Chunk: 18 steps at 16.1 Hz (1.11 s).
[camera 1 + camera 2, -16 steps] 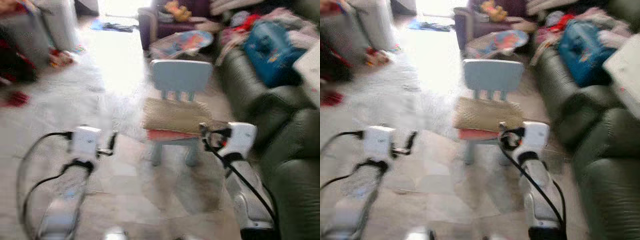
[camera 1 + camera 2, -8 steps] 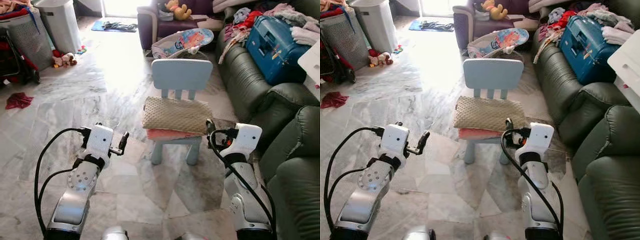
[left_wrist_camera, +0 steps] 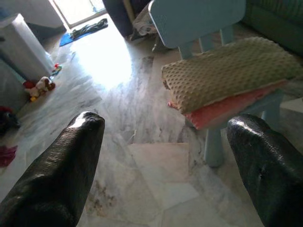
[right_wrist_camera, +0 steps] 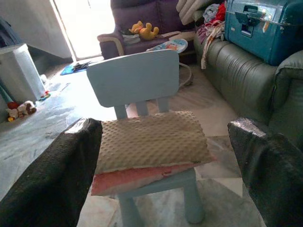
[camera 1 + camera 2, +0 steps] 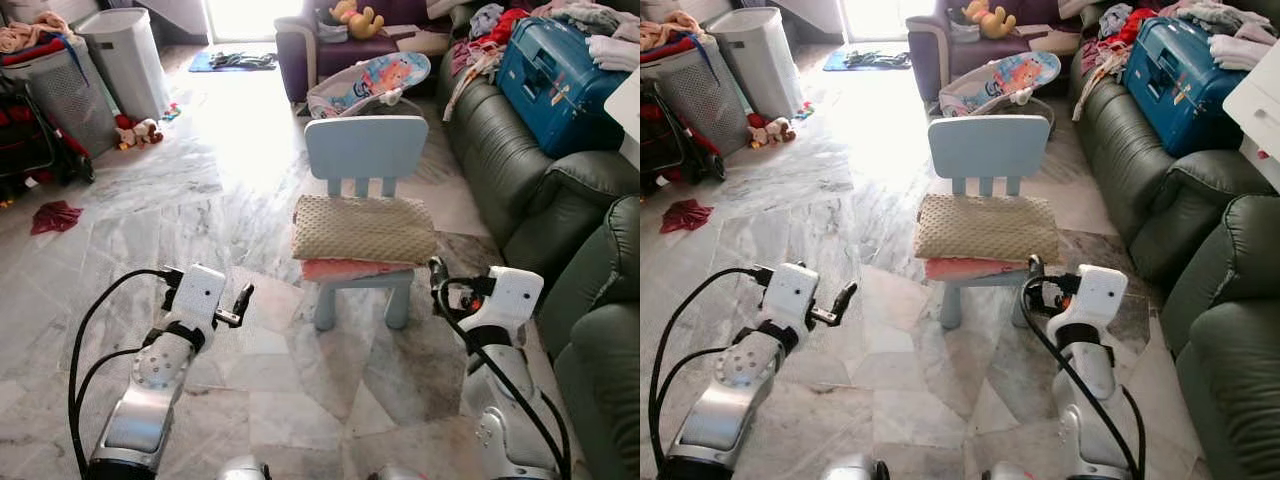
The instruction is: Move the pillow to the sofa
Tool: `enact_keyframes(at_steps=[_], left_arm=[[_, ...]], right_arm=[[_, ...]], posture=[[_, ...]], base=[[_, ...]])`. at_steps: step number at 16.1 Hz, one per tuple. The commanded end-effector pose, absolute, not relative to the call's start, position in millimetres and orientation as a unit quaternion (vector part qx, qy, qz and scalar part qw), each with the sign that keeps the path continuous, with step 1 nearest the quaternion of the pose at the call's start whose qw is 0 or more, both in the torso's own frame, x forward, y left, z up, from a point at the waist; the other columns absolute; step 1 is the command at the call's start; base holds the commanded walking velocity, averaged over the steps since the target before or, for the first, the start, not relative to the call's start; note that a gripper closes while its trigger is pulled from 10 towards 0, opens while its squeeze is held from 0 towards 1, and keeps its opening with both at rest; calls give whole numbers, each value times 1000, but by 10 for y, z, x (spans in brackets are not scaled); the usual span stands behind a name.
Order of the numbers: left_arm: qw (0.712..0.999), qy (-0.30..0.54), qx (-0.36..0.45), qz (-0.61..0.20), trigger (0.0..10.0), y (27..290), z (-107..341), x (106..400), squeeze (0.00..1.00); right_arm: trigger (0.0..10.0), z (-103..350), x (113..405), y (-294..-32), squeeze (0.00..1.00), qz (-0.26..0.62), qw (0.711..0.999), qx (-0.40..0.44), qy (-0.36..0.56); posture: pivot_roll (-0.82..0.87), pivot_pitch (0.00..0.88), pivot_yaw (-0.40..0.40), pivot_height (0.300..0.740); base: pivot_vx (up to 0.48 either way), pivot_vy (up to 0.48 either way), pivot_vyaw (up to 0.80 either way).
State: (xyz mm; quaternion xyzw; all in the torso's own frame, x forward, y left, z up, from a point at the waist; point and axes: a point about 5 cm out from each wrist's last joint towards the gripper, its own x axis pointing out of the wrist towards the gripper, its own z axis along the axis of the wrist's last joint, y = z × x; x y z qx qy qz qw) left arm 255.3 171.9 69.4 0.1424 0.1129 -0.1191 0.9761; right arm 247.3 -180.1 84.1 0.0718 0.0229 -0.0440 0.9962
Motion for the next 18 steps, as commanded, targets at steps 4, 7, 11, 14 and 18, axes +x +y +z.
enact_keyframes(at_steps=[4,7,11,14,18], left_arm=[[980,89,139,-107,10000,1695,762,2590,0],[981,79,135,-111,10000,1681,785,2593,0],[983,79,129,-106,10000,1680,795,2605,0],[983,78,125,-107,10000,1668,798,2598,0],[983,80,124,-105,10000,1667,791,2595,0]], right_arm=[[10000,917,2578,-1710,0,2,998,60,14],[10000,939,2616,-1663,0,24,998,53,11],[10000,939,2624,-1638,0,30,998,52,12],[10000,948,2622,-1635,0,34,998,51,12],[10000,937,2625,-1604,0,41,998,49,15]], posture=[[-17,0,-4,740],[-8,0,-17,740],[-13,0,-18,740],[-17,0,-20,740],[-6,0,-25,740]], base=[[0,0,0],[130,0,0],[452,0,0],[480,0,0],[476,0,0]])
